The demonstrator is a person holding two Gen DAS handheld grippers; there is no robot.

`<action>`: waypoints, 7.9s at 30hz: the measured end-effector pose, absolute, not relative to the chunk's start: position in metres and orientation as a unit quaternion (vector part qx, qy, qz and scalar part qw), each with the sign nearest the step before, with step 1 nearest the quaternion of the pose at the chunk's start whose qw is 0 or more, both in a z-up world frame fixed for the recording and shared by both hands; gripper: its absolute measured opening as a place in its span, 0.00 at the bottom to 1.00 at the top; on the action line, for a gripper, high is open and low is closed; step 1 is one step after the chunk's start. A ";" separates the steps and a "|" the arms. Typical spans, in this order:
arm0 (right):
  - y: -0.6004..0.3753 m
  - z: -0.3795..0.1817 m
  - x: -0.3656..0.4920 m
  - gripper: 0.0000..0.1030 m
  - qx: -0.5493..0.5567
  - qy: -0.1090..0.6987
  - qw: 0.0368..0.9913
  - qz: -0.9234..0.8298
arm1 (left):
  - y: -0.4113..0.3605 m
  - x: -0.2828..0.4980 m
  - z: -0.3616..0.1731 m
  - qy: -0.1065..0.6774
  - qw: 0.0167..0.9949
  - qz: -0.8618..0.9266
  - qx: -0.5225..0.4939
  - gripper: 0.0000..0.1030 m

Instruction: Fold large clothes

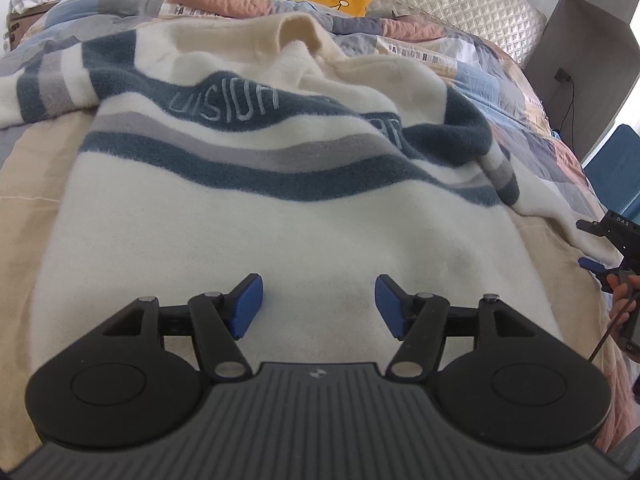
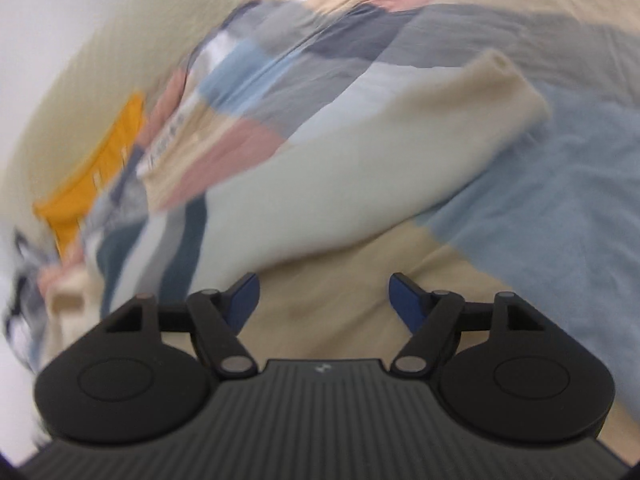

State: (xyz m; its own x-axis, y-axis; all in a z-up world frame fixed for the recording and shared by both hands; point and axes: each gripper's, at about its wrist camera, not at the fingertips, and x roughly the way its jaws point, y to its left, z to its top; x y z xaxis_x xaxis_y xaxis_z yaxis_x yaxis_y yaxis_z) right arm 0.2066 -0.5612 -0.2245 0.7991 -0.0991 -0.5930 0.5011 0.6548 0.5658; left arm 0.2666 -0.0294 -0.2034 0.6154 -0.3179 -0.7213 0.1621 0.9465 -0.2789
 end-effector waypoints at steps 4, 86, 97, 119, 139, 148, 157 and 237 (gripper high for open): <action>-0.593 -0.239 0.204 0.71 0.441 0.200 0.853 -0.196 | -0.029 0.269 -0.204 0.415 0.895 -0.133 -0.097 0.66; -0.131 -0.178 0.172 0.17 -0.009 0.291 0.919 0.265 | 0.144 0.251 -0.156 0.318 0.891 -0.082 -0.314 0.70; -0.167 -0.142 0.128 0.52 -0.040 0.305 0.903 0.301 | 0.099 0.242 -0.153 0.330 0.901 -0.136 -0.245 0.70; -0.261 -0.175 0.222 0.48 0.102 0.287 0.942 0.142 | 0.017 0.230 -0.173 0.375 0.907 -0.159 -0.106 0.69; -0.243 -0.217 0.255 0.41 0.042 0.321 0.939 0.119 | 0.006 0.250 -0.212 0.433 0.891 -0.118 -0.067 0.64; -0.248 -0.206 0.234 0.42 0.054 0.295 0.947 0.115 | 0.039 0.236 -0.174 0.390 0.904 -0.121 -0.129 0.65; -0.233 -0.167 0.174 0.45 0.086 0.278 0.941 0.175 | 0.127 0.208 -0.154 0.375 0.878 -0.037 -0.294 0.65; -0.194 -0.173 0.135 0.58 0.210 0.399 0.823 0.345 | 0.143 0.187 -0.189 0.492 0.778 0.012 -0.390 0.13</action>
State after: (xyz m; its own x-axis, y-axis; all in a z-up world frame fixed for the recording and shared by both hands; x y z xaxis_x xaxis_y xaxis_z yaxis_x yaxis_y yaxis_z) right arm 0.1347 -0.1939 -0.1726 0.4433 0.7355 -0.5124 -0.3994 0.6738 0.6216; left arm 0.1869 0.1433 -0.1889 0.5153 -0.3653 -0.7753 -0.4029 0.6952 -0.5953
